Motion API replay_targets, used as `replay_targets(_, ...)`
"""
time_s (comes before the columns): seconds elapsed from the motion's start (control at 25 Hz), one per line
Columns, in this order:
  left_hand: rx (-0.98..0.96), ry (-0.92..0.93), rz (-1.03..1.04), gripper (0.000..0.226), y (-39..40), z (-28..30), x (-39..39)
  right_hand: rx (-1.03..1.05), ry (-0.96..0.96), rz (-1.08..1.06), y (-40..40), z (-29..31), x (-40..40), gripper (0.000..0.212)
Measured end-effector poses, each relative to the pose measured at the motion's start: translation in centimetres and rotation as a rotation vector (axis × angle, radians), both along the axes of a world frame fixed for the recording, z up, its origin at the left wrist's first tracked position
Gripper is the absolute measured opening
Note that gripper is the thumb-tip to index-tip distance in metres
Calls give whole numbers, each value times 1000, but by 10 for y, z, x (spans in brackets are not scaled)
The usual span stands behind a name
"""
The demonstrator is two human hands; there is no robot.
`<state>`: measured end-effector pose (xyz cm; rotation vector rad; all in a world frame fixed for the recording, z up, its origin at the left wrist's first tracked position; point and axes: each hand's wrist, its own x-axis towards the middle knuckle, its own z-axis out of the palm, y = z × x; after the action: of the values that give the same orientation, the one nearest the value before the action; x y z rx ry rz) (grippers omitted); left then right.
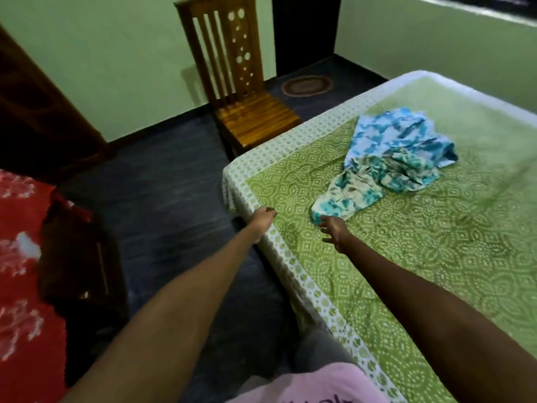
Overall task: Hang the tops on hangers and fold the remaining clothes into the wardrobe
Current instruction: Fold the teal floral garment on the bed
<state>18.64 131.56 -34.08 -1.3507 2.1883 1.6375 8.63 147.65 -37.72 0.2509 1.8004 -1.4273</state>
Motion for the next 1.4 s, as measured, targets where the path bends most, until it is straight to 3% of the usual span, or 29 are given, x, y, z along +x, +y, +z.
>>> replay_targets(0.08, 35, -41, -102, 26, -12, -10, -42, 5, -31, -82, -8, -11, -28, 22)
replay_targets(0.24, 84, -47, -178, 11, -30, -37, -125, 54, -79, -155, -22, -42, -87, 35)
replay_targets(0.48, 117, -172, -306, 16, -41, -79, -215, 91, -203, -276, -24, -80, -144, 21)
replay_targets(0.68, 144, -280, -389, 21, -46, -136, -280, 134, -301, -405, -31, -129, -191, 27)
replay_targets(0.8, 190, -302, -409, 27, -51, -189, -324, 184, -291, -514, -44, -169, -242, 8)
replay_targets(0.88, 193, -293, -443, 24, -55, -218, -354, 202, -236, -625, -52, -199, -276, 23)
replay_targets(0.96, 186, -240, -532, 38, -56, -244, -378, 192, -214, -748, -60, -228, -301, 38)
replay_targets(1.08, 336, -198, -632, 46, -46, -278, -406, 218, -280, -872, -66, -259, -325, 51)
replay_targets(1.16, 443, -240, -548, 43, -36, -289, -418, 237, -267, -817, -62, -259, -331, 26)
replay_targets(1.24, 491, -310, -390, 53, -36, -300, -428, 107, -249, -680, -60, -242, -327, 11)
replay_targets(1.32, 653, -280, -227, 57, -41, -293, -443, -210, -312, -505, -57, -214, -315, 16)
replay_targets(1.4, 939, -259, -106, 57, -48, -270, -463, -241, -399, -61, -51, -191, -303, 33)
